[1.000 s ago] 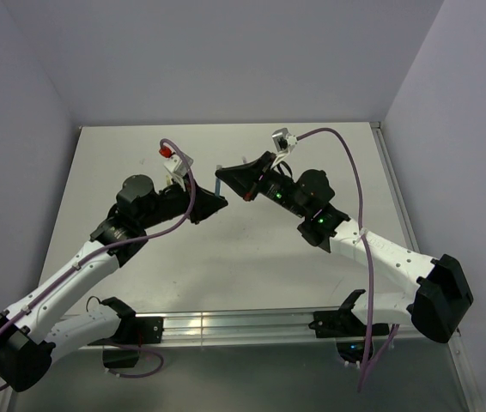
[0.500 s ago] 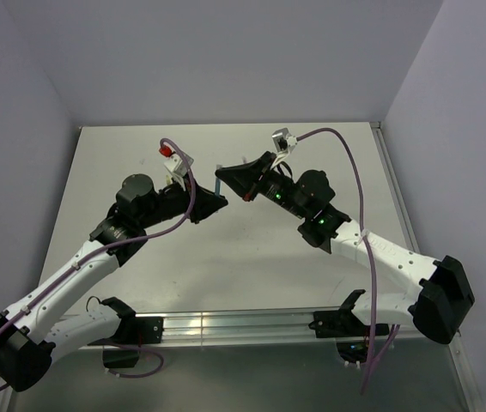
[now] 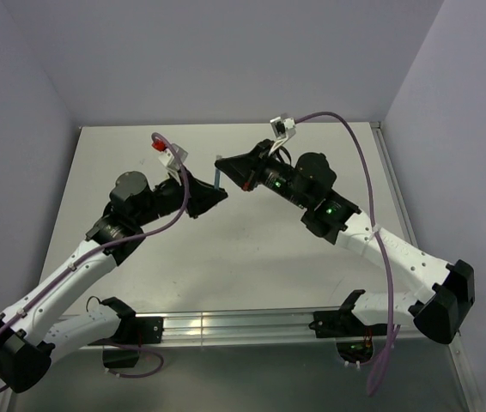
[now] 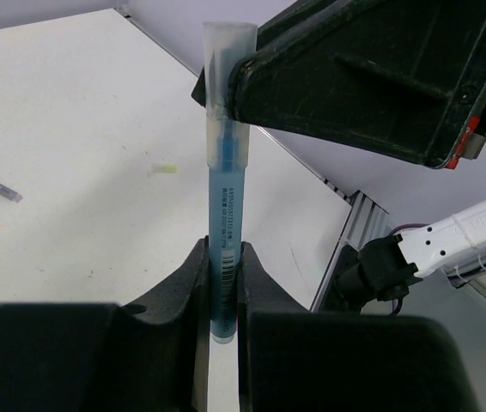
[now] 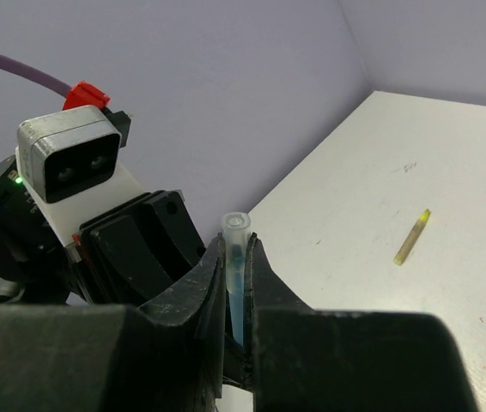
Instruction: Insert the pens into the pen caps
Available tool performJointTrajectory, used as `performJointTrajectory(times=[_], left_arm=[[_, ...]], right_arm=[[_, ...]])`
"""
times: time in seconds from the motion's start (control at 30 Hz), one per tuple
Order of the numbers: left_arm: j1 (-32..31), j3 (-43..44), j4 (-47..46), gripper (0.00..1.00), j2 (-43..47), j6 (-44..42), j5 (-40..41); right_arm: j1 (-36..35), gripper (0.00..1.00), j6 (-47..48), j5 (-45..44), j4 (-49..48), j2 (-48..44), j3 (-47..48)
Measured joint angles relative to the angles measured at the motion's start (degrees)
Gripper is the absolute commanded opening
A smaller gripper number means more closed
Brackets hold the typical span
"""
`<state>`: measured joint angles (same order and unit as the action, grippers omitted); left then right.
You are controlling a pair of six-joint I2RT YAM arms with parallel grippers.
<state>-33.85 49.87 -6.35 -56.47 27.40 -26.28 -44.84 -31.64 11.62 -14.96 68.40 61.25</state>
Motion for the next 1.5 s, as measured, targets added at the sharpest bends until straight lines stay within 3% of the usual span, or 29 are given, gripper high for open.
performJointTrajectory(times=[0.13, 0.4, 0.43, 0.8, 1.0, 1.33, 1.5], left_arm=[[0.2, 0.0, 0.2, 0.19, 0.4, 0.8, 1.0], [1.7, 0.3, -3.9, 0.33, 1.6, 1.4, 6.2], [2.2, 0.7, -5.0, 0.39, 2.0, 1.5, 7.4], [3.4, 2.6, -5.7, 0.44, 5.6, 1.7, 14.5], [3.4, 4.5, 2.0, 0.44, 5.7, 1.7, 19.2], [3.4, 4.8, 12.1, 0.44, 6.0, 2.0, 23.6], [3.4, 4.8, 14.8, 0.44, 7.6, 1.9, 23.8]], right_arm=[[0.3, 0.0, -0.7, 0.2, 3.2, 1.5, 3.0], [3.2, 0.0, -2.1, 2.1, 13.6, 3.0, 6.9], [3.8, 0.0, -2.1, 3.1, 16.2, 3.4, 7.0], [10.1, 0.0, 0.4, 2.8, 30.3, 11.1, 14.7], [16.0, 0.0, 6.3, 0.5, 35.0, 23.8, 26.3], [24.3, 0.0, 15.4, -5.2, 44.0, 57.5, 47.9], [24.9, 0.0, 17.0, -6.7, 48.6, 65.3, 55.1]])
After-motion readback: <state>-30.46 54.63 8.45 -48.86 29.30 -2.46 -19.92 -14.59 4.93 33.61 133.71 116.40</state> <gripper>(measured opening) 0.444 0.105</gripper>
